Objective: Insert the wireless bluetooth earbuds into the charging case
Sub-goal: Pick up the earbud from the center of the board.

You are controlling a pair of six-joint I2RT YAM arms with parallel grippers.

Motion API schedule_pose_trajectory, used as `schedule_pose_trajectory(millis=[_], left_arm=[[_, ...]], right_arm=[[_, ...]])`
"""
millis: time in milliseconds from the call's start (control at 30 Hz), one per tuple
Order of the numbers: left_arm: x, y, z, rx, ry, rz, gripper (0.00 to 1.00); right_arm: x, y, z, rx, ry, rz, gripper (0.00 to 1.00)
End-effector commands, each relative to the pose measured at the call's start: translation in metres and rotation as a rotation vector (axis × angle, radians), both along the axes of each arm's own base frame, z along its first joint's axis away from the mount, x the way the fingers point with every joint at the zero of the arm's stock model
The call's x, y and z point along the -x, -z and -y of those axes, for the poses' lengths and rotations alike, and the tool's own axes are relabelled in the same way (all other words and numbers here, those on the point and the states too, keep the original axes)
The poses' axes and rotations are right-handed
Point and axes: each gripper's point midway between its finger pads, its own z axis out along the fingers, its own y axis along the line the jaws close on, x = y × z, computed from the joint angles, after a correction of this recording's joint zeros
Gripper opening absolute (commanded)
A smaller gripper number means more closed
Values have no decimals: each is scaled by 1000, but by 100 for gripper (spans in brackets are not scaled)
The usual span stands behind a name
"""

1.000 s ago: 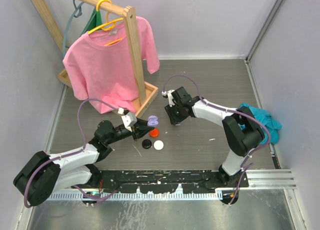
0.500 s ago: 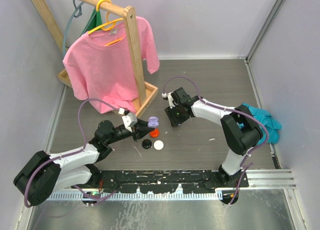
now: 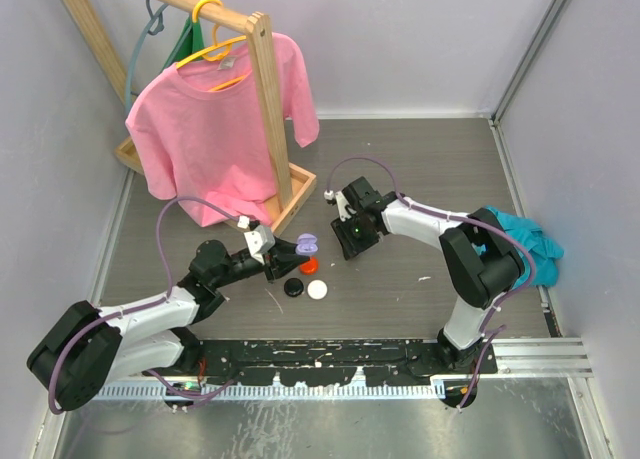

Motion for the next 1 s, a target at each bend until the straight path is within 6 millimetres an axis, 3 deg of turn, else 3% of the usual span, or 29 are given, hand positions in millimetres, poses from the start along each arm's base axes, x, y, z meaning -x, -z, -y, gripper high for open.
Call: schedule_pose_trajectory(millis=[0, 300, 600, 967], left_arm=[[0, -25, 4, 45, 16, 68, 0], [0, -26, 4, 48, 19, 66, 0], [-1, -27, 2, 49, 6, 68, 0], [-1, -25, 2, 42, 8, 65, 0]], right_arm=[[8, -19, -11, -68, -6, -12, 45], [-18, -51, -2, -26, 50, 136, 49], [-29, -33, -6, 24, 39, 97, 47], [-31, -8, 0, 101, 42, 48, 35]])
